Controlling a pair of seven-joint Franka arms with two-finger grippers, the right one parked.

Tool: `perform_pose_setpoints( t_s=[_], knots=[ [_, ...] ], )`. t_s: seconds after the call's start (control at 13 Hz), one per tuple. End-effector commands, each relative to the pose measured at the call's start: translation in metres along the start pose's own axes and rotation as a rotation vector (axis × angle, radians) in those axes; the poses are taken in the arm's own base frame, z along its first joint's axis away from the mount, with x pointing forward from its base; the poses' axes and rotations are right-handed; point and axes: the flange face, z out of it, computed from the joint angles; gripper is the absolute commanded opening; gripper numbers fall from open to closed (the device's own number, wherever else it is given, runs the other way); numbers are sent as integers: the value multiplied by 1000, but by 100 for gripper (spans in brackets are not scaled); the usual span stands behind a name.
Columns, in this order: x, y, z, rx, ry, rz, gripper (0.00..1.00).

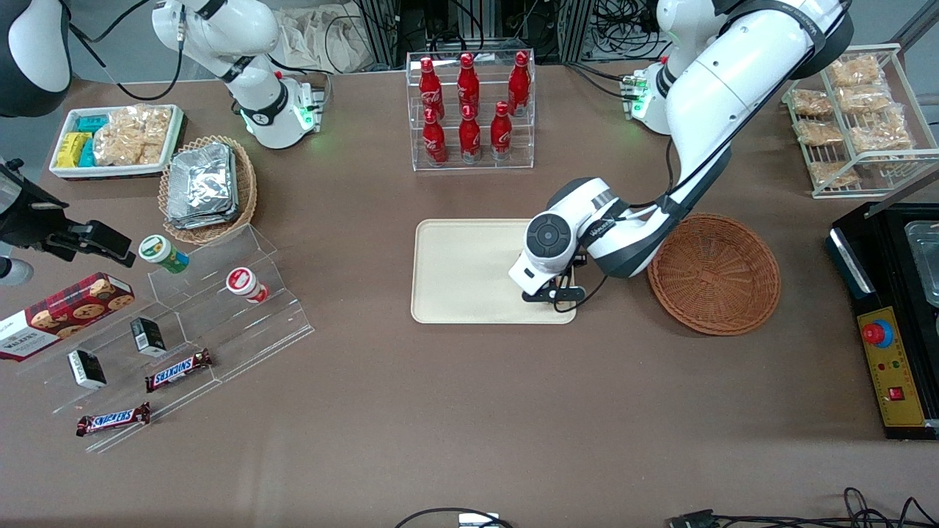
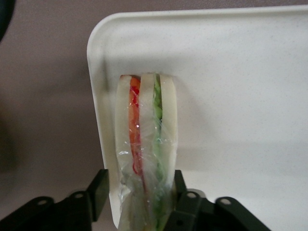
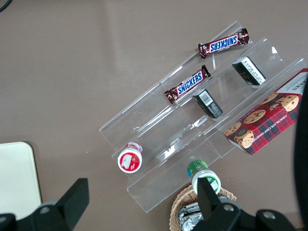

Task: Place sandwich from basket to tray
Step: 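Lower the sandwich onto the tray and open the left gripper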

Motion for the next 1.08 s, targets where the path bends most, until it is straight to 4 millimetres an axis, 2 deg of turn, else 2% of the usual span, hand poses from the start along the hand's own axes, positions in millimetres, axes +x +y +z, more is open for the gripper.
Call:
perform_pose_setpoints(
  t_s=[0.0,0.69,0.77,0.85,1.0],
  knots=[
    [0,2,-1,4,10,-14,100],
    [1,1,-2,1,13,-17,100],
    [2,0,-7,-2,21,-18,100],
    [3,-1,-22,-3,42,-22,100],
    [-1,-11,-90,7,126,-46,100]
  ],
)
